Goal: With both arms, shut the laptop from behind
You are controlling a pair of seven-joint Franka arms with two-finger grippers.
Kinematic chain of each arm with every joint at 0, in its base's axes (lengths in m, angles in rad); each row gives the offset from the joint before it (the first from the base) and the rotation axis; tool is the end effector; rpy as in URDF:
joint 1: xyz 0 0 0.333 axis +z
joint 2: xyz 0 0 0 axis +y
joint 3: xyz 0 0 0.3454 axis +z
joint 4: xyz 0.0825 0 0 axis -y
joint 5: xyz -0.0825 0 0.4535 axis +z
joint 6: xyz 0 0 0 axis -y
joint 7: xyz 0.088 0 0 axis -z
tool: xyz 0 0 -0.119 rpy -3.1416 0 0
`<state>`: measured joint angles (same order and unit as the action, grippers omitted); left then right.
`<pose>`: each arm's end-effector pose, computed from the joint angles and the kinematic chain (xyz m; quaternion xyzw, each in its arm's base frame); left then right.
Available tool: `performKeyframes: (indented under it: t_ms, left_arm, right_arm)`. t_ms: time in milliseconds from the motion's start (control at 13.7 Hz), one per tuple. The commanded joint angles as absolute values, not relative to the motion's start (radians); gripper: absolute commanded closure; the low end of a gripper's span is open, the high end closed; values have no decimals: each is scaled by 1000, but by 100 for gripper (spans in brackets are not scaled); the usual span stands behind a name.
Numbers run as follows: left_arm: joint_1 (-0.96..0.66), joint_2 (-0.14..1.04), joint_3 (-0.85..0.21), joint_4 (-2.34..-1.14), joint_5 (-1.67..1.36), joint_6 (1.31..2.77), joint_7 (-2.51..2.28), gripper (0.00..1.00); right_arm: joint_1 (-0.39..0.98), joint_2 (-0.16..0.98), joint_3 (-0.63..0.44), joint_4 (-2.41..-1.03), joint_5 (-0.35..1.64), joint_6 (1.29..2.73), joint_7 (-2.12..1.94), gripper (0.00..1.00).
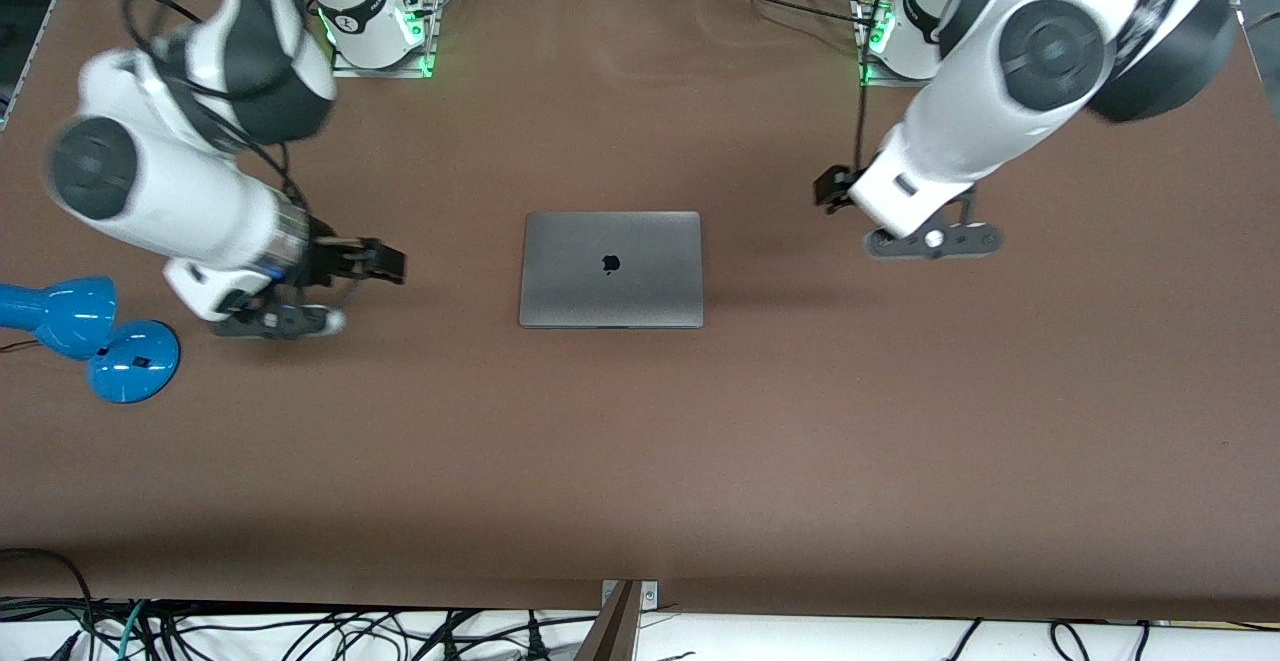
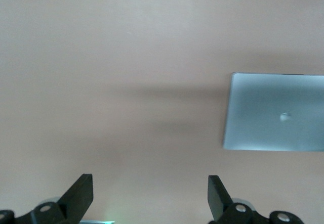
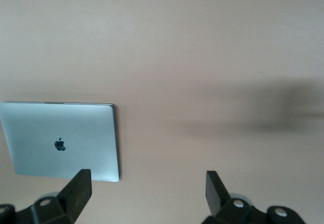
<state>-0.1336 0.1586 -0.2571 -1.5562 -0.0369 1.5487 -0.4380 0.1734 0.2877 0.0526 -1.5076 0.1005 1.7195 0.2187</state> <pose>0.6151 -0.2466 0.5492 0.9957 0.0246 -0.0891 0.0030 0.6967 0.1669 0.4959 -0.9977 0.0065 0.0493 0.0471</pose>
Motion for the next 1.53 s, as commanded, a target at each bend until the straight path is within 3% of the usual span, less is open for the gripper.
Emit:
performKeyframes:
  t_ms: [0, 219, 510, 947, 1166, 1457]
  left_arm:
    - [-153, -35, -158, -1768, -60, 1575, -316, 0]
    - [-158, -123, -62, -1854, -60, 1575, -183, 0]
    - [-163, -144, 55, -1862, -58, 1571, -23, 0]
    - [-129, -140, 48, -1807, -41, 1549, -14, 0]
    - [-40, -138, -32, -1804, -46, 1545, -2, 0]
    - [-49, -143, -44, -1805, -43, 1528, -37, 0]
  right_arm:
    - [111, 213, 91, -1536, 5, 1672, 216, 0]
    - [68, 160, 92, -1542, -11, 1661, 213, 0]
    - [6, 94, 92, -1578, -12, 1648, 209, 0]
    - [-58, 38, 92, -1632, -18, 1617, 170, 0]
    - [-77, 26, 92, -1637, -17, 1608, 167, 0]
    - [-77, 8, 94, -1635, -18, 1577, 167, 0]
